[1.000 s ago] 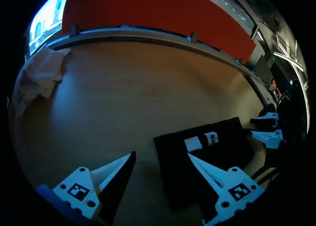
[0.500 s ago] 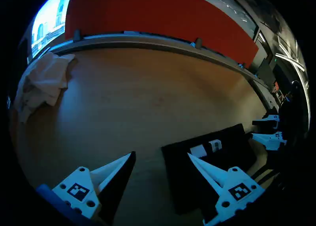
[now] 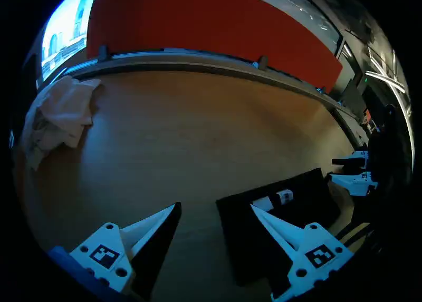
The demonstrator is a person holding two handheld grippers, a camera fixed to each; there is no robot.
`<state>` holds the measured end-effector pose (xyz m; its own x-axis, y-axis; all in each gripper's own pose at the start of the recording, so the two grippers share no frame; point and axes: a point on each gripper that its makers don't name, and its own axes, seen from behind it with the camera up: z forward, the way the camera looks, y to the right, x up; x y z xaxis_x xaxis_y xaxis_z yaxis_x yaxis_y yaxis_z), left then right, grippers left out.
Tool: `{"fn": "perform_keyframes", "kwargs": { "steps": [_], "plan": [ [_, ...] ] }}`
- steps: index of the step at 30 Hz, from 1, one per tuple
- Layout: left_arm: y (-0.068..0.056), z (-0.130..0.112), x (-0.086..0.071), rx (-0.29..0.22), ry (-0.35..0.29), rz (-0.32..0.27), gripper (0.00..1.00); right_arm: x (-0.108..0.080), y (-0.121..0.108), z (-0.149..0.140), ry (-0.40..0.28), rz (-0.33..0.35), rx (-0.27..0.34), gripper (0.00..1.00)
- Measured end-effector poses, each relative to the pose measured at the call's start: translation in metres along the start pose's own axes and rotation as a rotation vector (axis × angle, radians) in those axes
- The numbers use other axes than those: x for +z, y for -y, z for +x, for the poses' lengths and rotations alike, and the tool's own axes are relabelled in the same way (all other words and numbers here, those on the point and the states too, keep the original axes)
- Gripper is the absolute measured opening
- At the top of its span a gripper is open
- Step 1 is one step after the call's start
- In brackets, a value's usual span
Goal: Fold towel
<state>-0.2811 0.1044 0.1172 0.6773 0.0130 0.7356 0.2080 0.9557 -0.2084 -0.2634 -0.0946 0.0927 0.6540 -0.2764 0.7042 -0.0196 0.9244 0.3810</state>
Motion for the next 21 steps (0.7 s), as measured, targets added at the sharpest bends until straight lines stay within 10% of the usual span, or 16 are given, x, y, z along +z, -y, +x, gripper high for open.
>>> {"fn": "perform_keyframes", "kwargs": {
  "steps": [21],
  "plan": [
    [0.003,-0.005,-0.013,-0.007,-0.013,0.015,0.86,-0.017,0.003,0.006,-0.039,0.005,-0.032,1.0]
  ]
}}
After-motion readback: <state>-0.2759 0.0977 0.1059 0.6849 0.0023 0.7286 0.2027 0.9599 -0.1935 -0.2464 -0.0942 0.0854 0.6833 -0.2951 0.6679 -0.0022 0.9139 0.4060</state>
